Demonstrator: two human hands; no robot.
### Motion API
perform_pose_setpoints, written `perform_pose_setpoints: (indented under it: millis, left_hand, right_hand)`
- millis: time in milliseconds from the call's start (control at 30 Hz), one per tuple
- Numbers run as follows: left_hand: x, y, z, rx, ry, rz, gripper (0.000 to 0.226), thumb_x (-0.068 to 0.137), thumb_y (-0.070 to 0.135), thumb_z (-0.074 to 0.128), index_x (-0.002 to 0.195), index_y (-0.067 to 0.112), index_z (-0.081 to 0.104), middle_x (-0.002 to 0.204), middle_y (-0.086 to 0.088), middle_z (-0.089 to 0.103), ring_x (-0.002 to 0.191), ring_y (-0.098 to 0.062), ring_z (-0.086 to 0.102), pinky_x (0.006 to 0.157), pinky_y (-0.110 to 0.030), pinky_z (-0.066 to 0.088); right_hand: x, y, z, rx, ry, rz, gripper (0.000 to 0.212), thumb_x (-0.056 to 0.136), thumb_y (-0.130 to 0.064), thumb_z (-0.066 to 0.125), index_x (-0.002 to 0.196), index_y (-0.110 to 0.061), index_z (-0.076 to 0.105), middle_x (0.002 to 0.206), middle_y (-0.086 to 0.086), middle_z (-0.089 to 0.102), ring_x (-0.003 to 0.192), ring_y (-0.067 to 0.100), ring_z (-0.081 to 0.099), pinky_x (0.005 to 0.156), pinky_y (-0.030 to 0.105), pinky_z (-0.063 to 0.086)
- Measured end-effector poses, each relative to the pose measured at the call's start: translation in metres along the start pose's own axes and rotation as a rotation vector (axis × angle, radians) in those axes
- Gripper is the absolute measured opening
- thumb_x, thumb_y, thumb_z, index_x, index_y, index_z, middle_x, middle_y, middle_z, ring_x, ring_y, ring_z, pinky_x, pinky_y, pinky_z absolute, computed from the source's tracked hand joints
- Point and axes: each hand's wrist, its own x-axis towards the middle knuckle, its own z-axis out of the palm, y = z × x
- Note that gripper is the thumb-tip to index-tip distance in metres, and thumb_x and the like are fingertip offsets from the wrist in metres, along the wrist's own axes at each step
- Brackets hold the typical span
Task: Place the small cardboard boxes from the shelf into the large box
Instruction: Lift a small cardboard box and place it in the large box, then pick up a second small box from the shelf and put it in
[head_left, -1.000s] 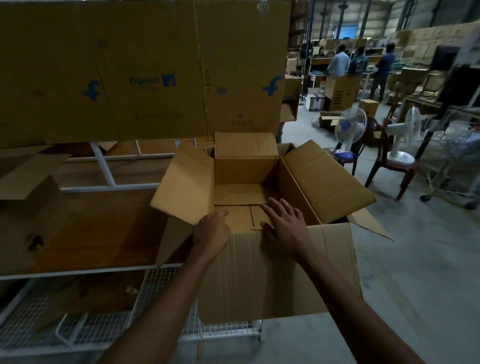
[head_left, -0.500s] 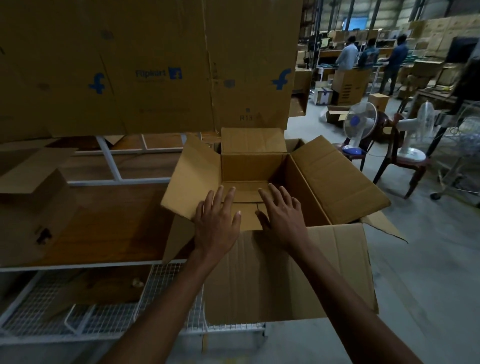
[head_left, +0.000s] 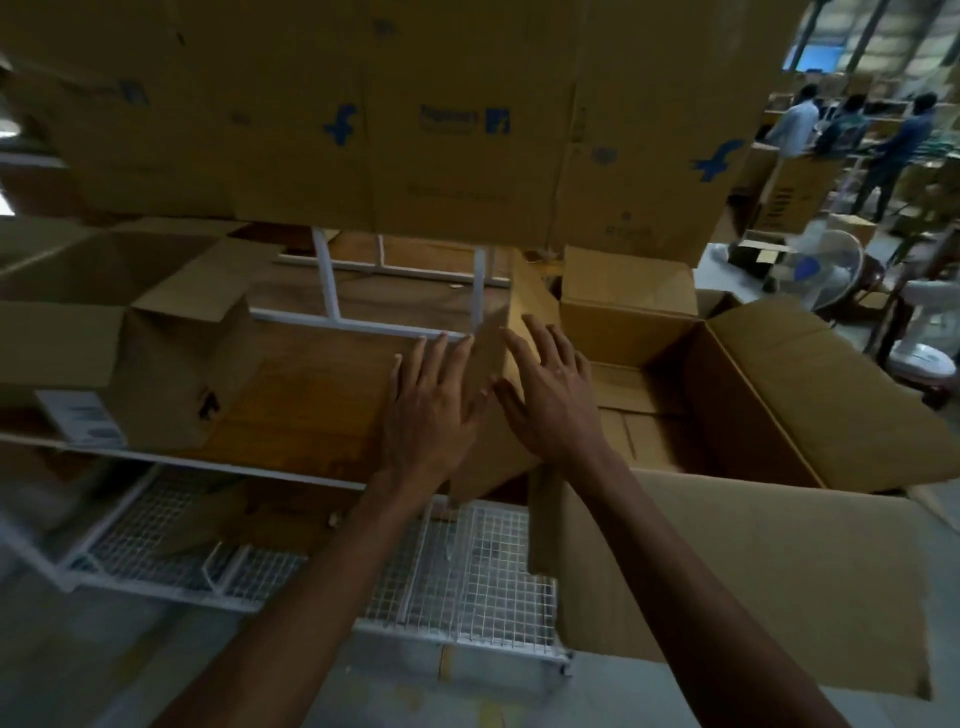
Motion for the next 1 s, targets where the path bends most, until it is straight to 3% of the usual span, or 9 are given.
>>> perform_pose_setpoints:
  millis: [233,433,600,733,867,1000]
  left_hand:
    - [-0.019,-0.161,-0.06,0.081,-0.038,-0.047,0.067,0.1,0.049,0.045,0.159,0.021,0.031,0.166,-0.008,0.034,0.155,-0.03,0.023,0.123,-0.054,0.022]
    - [-0.041,-0.284,-0.106,0.114,-0.068,-0.135,0.067,0.096,0.051,0.038,0.157,0.023,0.035,0.162,-0.009,0.039,0.153,-0.033,0.027,0.121,-0.055,0.029]
    - [-0.041,-0.373,-0.12,0.116,-0.096,-0.23,0.066,0.097,0.042,0.051,0.157,0.021,0.033,0.163,-0.009,0.036,0.153,-0.035,0.024,0.118,-0.056,0.034]
    - [-0.028,-0.434,-0.133,0.181,-0.065,-0.296,0.069,0.094,0.044,0.062,0.154,0.019,0.04,0.158,-0.011,0.045,0.149,-0.036,0.034,0.115,-0.056,0.036]
    - [-0.009,-0.499,-0.143,0.283,-0.017,-0.304,0.07,0.091,0.053,0.044,0.149,0.014,0.047,0.15,-0.015,0.054,0.141,-0.038,0.046,0.112,-0.054,0.04]
    - [0.028,-0.559,-0.153,0.379,-0.132,-0.284,0.071,0.093,0.051,0.038,0.154,0.015,0.04,0.157,-0.015,0.045,0.145,-0.036,0.041,0.117,-0.055,0.036]
  right_hand:
    - [0.048,-0.159,0.066,0.108,-0.032,-0.121,0.063,0.096,-0.058,0.037,0.151,-0.029,0.031,0.166,0.008,0.017,0.153,0.033,0.009,0.118,0.056,0.02]
    - [0.083,-0.272,0.146,0.195,-0.108,-0.182,0.059,0.095,-0.036,0.055,0.15,-0.031,0.036,0.161,0.008,0.033,0.148,0.033,0.025,0.111,0.055,0.035]
    - [0.124,-0.339,0.194,0.241,-0.187,-0.274,0.055,0.097,-0.036,0.053,0.149,-0.029,0.036,0.159,0.007,0.035,0.146,0.032,0.029,0.109,0.053,0.037]
    - [0.17,-0.376,0.231,0.243,-0.219,-0.352,0.058,0.096,-0.037,0.056,0.15,-0.027,0.036,0.159,0.008,0.036,0.145,0.035,0.029,0.111,0.054,0.036]
    - [0.234,-0.404,0.266,0.194,-0.224,-0.431,0.067,0.094,-0.029,0.063,0.153,-0.021,0.031,0.162,0.009,0.029,0.149,0.034,0.021,0.118,0.054,0.029]
    - [0.297,-0.426,0.303,0.09,-0.233,-0.479,0.074,0.092,-0.018,0.064,0.154,-0.021,0.025,0.161,0.012,0.03,0.151,0.039,0.013,0.119,0.06,0.021]
